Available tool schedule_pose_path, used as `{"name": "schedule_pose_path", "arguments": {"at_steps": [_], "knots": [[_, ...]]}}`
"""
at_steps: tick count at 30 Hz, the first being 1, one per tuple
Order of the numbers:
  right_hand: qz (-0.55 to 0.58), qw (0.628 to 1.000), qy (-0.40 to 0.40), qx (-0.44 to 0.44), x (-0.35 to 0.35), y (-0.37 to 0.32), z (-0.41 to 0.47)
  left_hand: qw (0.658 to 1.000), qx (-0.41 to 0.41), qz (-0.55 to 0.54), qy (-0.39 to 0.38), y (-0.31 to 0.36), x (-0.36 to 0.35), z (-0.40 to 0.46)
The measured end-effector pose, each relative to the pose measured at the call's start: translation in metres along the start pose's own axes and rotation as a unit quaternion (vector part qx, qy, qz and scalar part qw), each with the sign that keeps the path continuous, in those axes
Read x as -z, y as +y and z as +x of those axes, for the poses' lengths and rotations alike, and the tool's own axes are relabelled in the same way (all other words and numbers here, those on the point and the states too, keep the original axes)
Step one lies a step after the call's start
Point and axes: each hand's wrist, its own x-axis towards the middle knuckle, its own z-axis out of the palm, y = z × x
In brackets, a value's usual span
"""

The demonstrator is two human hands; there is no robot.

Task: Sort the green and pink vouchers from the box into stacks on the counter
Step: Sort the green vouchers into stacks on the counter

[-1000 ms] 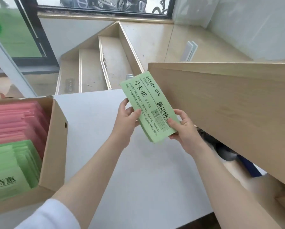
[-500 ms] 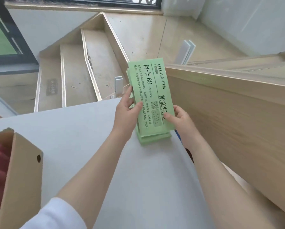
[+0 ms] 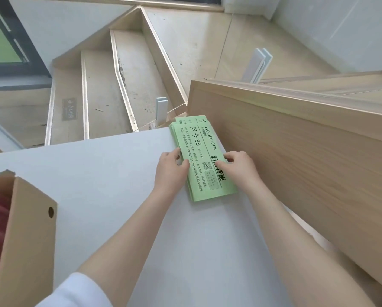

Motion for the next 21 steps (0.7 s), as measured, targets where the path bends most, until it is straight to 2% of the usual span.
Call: {"name": "schedule_pose_path", "arguments": {"at_steps": [3,5,9,13,15,17,21], "knots": [[0.005,1.000,0.001,0.004,-0.003,-0.004,0.008,0.996,-0.007,-0.067,0.055,0.005,-0.003,0.010],[0.032,0.999,0.005,0.030,-0.003,-0.003,0.006,0.995,-0.024,-0.051,0.077,0.013,0.002,0.031],[-0.010,0.990,-0.094,0.104,-0.002,0.011,-0.010,0.998,-0.050,0.037,0.004,0.028,0.013,0.087],[-0.120,0.967,-0.183,0.133,0.008,0.020,-0.026,0.997,-0.001,0.021,-0.072,0.027,0.013,0.114],[-0.168,0.958,-0.182,0.144,0.009,0.020,-0.030,0.995,-0.005,0.045,-0.086,0.024,0.012,0.120],[-0.145,0.966,-0.154,0.147,0.007,0.022,-0.028,0.995,-0.007,0.051,-0.089,0.024,0.012,0.125],[-0.142,0.969,-0.139,0.150,0.005,0.020,-0.021,0.995,-0.004,-0.012,-0.095,0.018,0.014,0.135]]}}
